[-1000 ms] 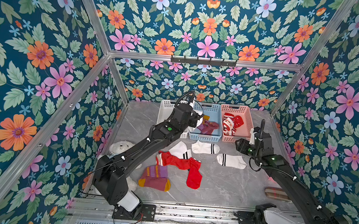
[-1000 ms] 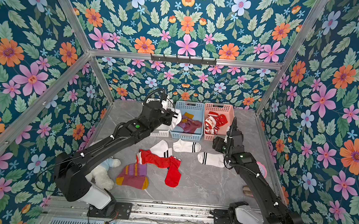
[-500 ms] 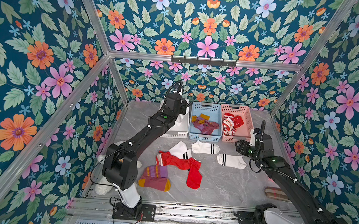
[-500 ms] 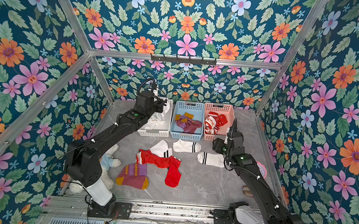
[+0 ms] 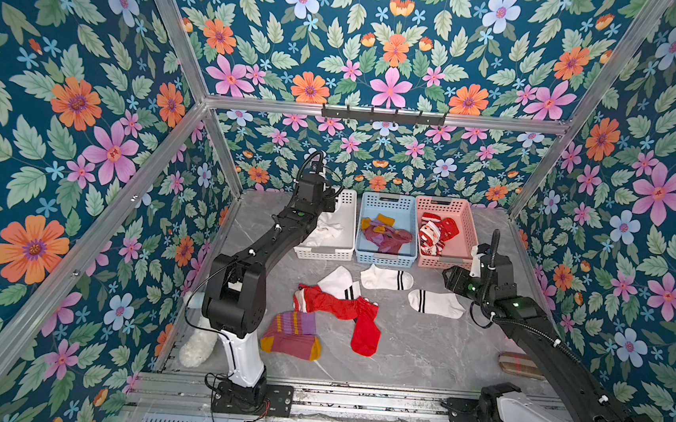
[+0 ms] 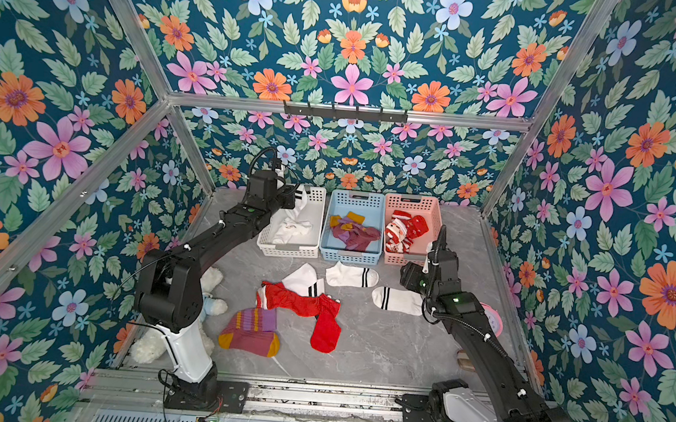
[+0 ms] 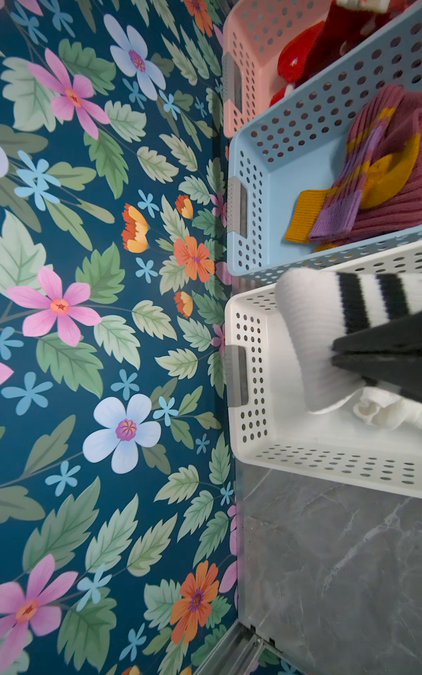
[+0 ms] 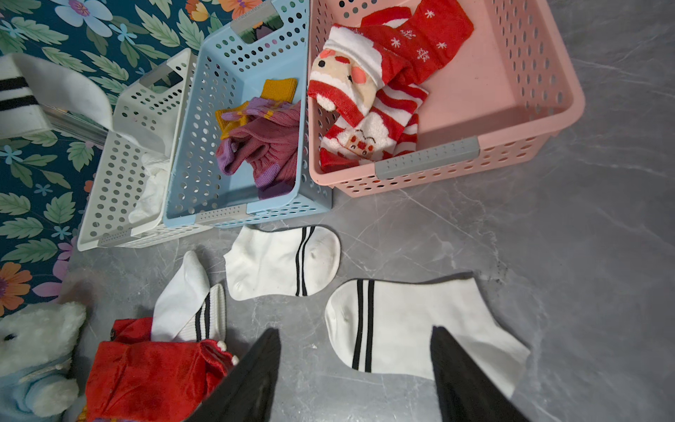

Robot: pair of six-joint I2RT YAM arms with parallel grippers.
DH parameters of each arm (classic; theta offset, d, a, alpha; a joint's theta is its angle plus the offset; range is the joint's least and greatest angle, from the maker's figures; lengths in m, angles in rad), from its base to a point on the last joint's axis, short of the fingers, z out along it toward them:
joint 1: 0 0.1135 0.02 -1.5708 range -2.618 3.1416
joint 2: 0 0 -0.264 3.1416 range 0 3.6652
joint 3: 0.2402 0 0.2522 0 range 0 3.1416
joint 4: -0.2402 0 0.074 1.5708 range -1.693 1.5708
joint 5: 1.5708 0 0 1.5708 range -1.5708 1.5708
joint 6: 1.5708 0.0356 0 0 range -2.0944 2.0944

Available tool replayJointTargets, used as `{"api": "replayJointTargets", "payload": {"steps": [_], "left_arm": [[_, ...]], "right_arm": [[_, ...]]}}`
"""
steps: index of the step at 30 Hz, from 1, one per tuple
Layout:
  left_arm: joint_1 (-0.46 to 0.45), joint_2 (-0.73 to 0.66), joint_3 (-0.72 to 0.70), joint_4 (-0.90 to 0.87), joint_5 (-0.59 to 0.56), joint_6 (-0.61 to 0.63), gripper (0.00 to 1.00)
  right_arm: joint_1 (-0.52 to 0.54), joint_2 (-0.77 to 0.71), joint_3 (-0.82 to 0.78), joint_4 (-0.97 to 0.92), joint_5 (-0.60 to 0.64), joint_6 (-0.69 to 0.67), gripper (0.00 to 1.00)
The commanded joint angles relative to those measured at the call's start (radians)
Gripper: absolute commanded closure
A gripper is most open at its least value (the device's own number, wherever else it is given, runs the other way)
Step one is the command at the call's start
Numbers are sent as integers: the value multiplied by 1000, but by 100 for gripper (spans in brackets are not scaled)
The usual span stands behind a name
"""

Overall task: Sort the socks into the basket by color
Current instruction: Place the sock in the bin.

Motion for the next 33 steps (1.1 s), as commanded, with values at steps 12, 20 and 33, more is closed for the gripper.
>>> {"api": "replayJointTargets", "payload": {"steps": [12,20,33], "left_arm": [[10,-25,-44,5,7,-52,67],[7,-74,-97,-20,27,-65,65],[-53,-193,-251,-3,24,-86,64]], "right_arm": [[1,1,-11,2,-8,17,33],[0,20,-11,20,-20,23,33],[6,60,-72,59,-47,54,35]]}}
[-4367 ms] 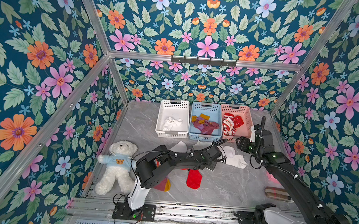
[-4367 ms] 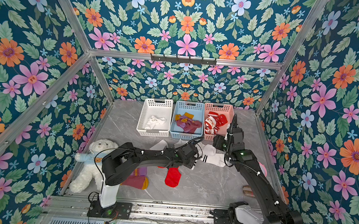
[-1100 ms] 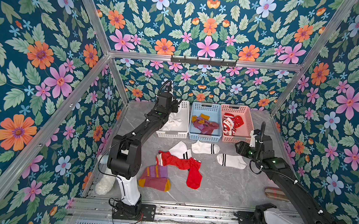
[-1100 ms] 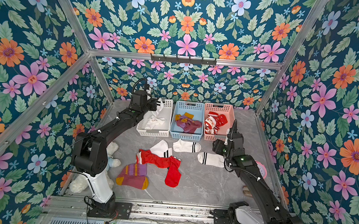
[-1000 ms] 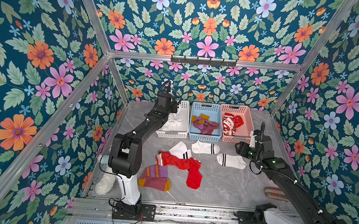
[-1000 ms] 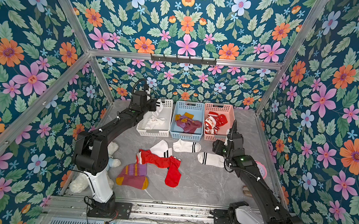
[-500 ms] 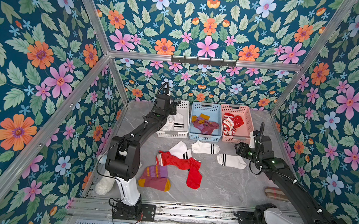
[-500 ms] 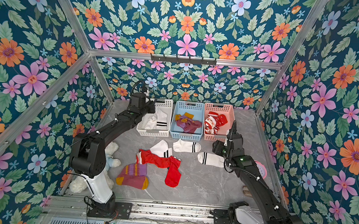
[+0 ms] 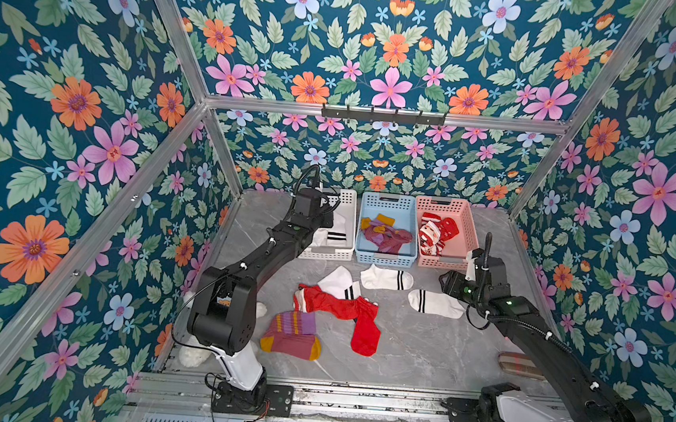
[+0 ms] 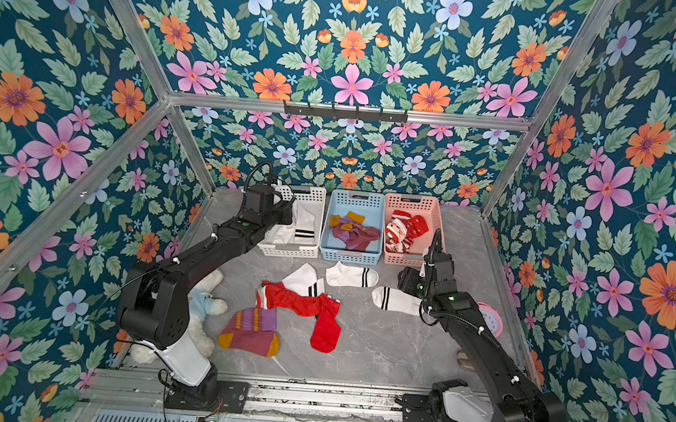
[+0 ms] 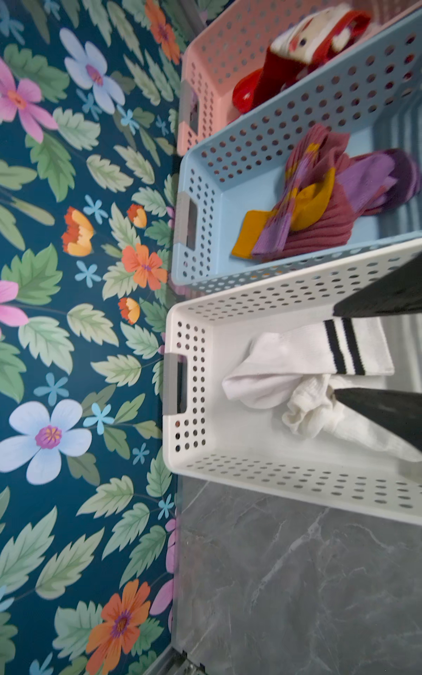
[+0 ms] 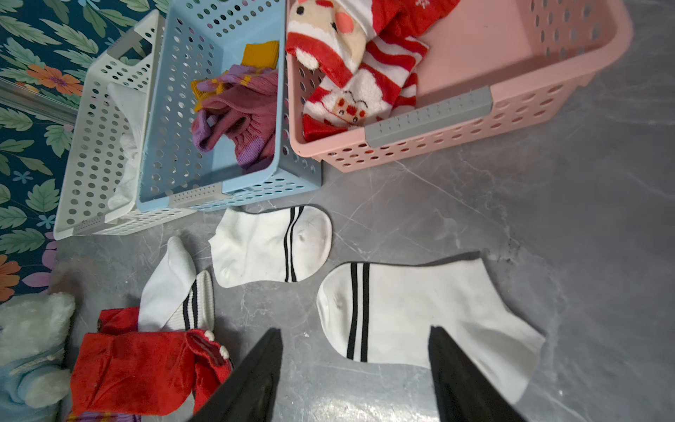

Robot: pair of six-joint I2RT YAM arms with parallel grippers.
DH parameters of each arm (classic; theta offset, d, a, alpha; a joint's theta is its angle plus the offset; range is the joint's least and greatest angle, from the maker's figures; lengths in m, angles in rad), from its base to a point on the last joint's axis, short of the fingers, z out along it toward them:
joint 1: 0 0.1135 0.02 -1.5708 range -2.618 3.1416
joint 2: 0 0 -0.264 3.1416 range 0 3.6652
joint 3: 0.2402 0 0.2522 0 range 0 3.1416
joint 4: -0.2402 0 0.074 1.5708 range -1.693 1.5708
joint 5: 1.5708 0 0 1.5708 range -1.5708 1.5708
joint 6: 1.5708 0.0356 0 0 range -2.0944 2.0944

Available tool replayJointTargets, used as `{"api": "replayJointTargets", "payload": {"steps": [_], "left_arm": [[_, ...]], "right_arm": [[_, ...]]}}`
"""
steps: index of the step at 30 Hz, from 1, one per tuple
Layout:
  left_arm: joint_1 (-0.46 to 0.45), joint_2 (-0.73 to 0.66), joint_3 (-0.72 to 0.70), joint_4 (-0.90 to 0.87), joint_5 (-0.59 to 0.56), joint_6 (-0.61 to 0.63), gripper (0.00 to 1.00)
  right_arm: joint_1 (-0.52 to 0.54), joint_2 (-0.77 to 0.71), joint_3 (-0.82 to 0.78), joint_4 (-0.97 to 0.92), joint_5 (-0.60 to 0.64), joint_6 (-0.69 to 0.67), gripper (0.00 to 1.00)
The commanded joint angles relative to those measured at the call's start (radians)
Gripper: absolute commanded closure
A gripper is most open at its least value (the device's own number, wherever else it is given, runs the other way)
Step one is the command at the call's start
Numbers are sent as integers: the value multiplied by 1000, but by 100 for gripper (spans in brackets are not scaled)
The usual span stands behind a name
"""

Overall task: Sort the socks into the basket by color
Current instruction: Place the sock in the bin, then pick up the sock at the center of the board.

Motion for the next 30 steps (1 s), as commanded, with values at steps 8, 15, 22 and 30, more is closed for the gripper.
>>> {"api": "replayJointTargets", "payload": {"steps": [8,15,22,30], "left_arm": [[-79,-131,-163,41,-36,-70,63],[-116,-169,-230,41,-44,-112,63],[-135,-195,-281,13,-68,-128,63],[-136,-243,-323,0,-88,-134,63]], "right_arm": [[91,52,-56,78,-10,62,36],[271,188,-38,195,19,119,37],[415,399,49,293,8,158,40],[498,584,169,326,-33,160,45]]}}
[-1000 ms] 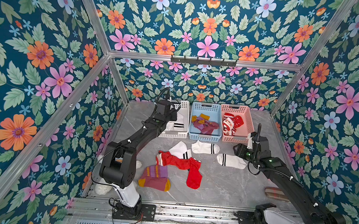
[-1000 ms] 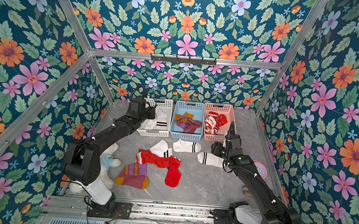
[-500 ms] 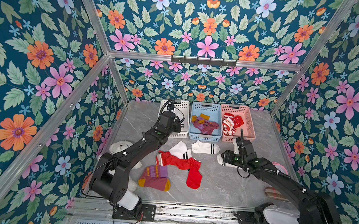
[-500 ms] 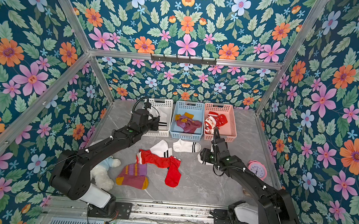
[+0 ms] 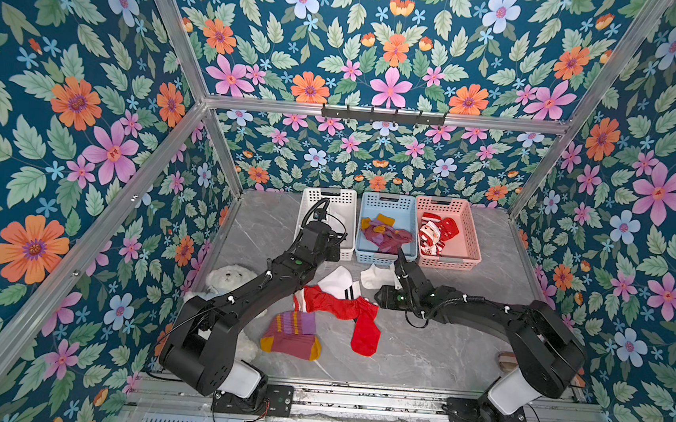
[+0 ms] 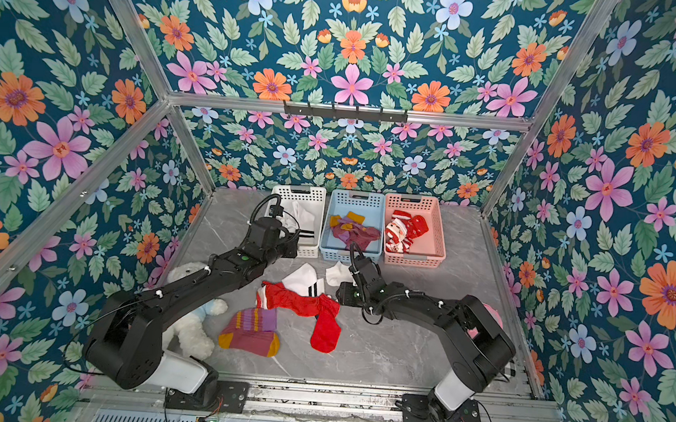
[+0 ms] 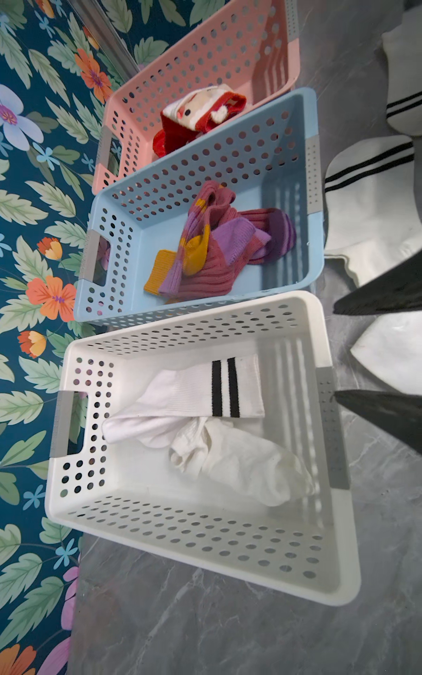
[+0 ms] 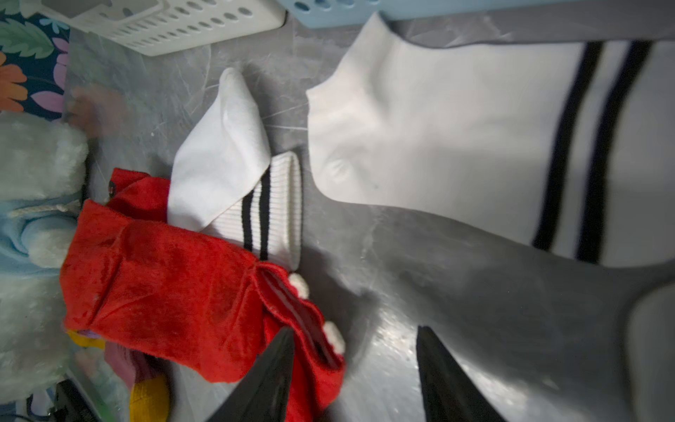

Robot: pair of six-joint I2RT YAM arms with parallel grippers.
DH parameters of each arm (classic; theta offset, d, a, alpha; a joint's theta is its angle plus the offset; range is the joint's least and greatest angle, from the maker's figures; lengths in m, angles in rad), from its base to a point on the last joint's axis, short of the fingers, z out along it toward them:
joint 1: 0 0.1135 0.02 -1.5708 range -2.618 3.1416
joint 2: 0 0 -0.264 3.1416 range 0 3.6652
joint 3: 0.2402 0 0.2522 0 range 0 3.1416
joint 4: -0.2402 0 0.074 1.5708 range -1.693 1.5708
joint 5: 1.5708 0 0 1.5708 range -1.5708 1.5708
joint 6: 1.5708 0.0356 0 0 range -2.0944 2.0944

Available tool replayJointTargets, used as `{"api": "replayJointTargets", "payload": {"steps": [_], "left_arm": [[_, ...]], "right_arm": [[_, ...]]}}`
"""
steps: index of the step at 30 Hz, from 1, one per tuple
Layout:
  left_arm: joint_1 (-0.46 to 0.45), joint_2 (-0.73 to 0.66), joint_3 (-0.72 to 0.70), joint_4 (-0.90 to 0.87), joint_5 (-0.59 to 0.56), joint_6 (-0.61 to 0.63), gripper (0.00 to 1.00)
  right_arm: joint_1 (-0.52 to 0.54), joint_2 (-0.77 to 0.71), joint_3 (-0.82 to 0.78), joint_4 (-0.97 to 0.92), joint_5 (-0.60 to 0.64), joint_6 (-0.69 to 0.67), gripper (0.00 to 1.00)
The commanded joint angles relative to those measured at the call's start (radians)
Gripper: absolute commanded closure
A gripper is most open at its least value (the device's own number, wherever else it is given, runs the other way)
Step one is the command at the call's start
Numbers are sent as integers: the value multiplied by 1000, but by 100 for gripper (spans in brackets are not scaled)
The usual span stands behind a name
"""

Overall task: Sort the socks into the basket by color
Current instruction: Pick up the sock at the center of the board.

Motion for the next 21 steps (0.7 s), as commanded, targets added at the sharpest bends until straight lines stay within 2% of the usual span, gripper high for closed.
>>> {"api": "replayJointTargets", "payload": {"steps": [1,16,21], "left_arm": [[0,-18,-5,-6,-28,-9,62],[0,-28,-19,-15,-34,-15,62],[0,-33,-19,-16,-34,-15,63]], "right_arm": [[15,54,26,41,-22,20,45],[59,76,20,27,-35,23,48],[66,83,14,42,-42,39,60]]}}
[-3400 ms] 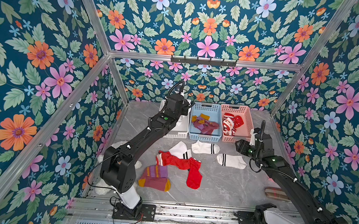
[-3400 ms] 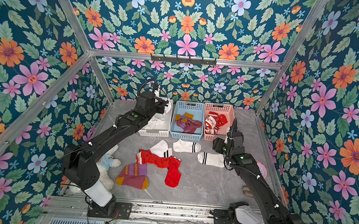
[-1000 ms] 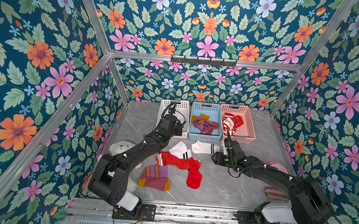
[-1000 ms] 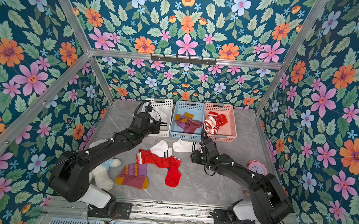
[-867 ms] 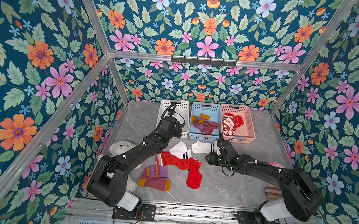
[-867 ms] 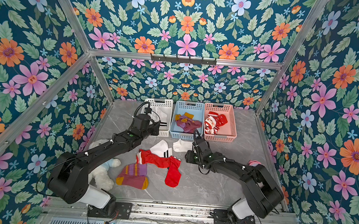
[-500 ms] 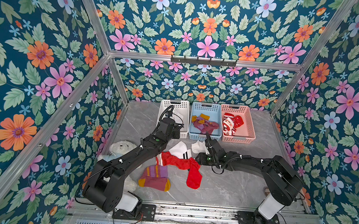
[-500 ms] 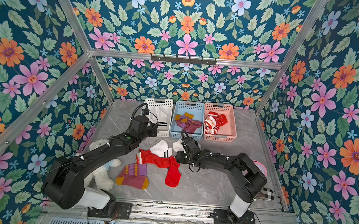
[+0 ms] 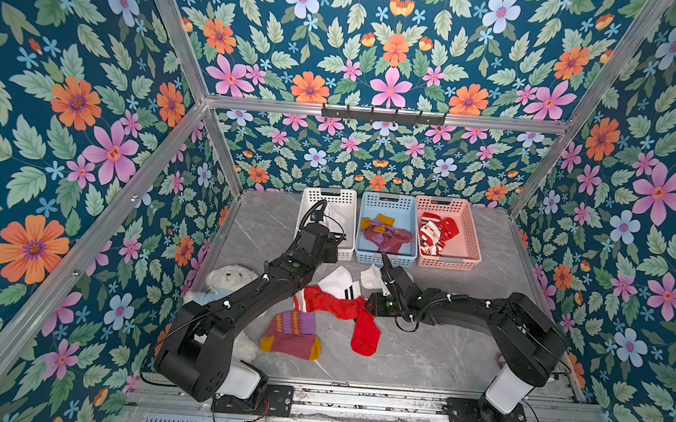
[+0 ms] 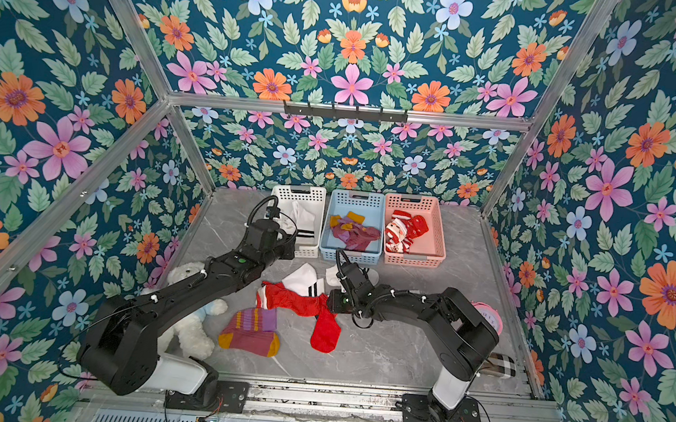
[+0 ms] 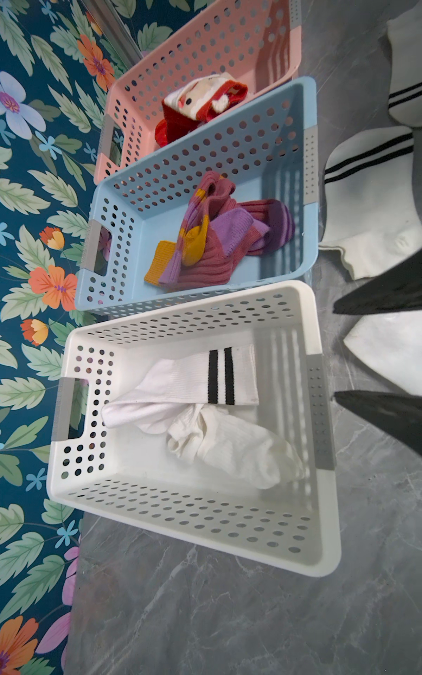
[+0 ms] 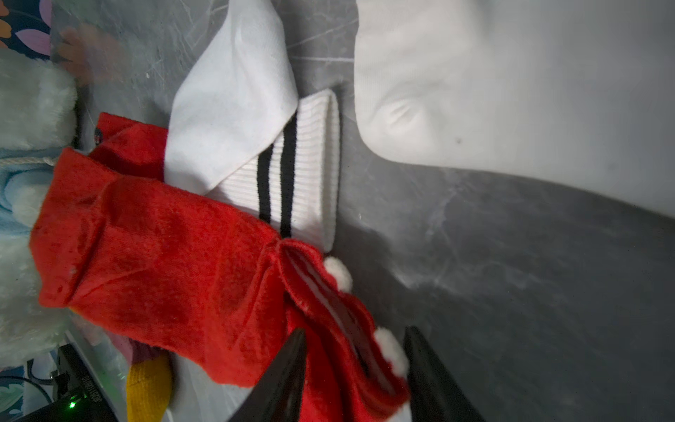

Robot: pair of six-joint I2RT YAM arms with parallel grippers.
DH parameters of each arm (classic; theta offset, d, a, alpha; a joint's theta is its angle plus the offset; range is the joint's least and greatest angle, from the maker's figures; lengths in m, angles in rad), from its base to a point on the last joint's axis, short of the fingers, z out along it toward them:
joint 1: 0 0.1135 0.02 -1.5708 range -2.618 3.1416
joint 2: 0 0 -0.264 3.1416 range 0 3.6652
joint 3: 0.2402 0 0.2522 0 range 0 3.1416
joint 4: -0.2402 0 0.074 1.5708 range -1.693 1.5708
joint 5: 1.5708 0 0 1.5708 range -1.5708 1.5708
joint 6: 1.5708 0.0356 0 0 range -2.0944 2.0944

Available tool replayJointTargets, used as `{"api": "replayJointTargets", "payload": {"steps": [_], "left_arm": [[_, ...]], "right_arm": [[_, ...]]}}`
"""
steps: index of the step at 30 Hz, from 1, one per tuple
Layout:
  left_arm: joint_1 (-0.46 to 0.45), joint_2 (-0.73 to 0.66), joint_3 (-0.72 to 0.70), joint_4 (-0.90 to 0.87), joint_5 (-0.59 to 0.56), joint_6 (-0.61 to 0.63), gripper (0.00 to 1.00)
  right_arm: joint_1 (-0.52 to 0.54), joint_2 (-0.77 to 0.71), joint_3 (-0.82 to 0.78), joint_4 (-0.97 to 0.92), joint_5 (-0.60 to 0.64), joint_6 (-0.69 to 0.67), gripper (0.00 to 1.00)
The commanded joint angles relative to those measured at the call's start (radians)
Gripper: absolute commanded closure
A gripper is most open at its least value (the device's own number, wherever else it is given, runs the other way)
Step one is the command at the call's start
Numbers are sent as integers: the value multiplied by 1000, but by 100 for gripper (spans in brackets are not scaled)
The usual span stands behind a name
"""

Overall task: Sort the socks into the basket by color
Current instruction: Pick up the sock at the center of the board.

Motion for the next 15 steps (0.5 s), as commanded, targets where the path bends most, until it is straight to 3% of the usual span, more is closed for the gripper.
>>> {"api": "replayJointTargets", "payload": {"steps": [1,3,10,15], "left_arm": [[0,-9,1,-8,-10,-10,62],[0,-10,1,-10,-12,-10,62],[0,-16,-6,-11,-14,-10,62],[0,-31,-20,-11,-19,-13,63]], "right_arm": [[3,2,-3,25,-4,23,65],[3,-4,-5,24,4,25,76],[2,-54,10,-11,39,6,99],[-3,-173,45,-101,104,-43,100]]}}
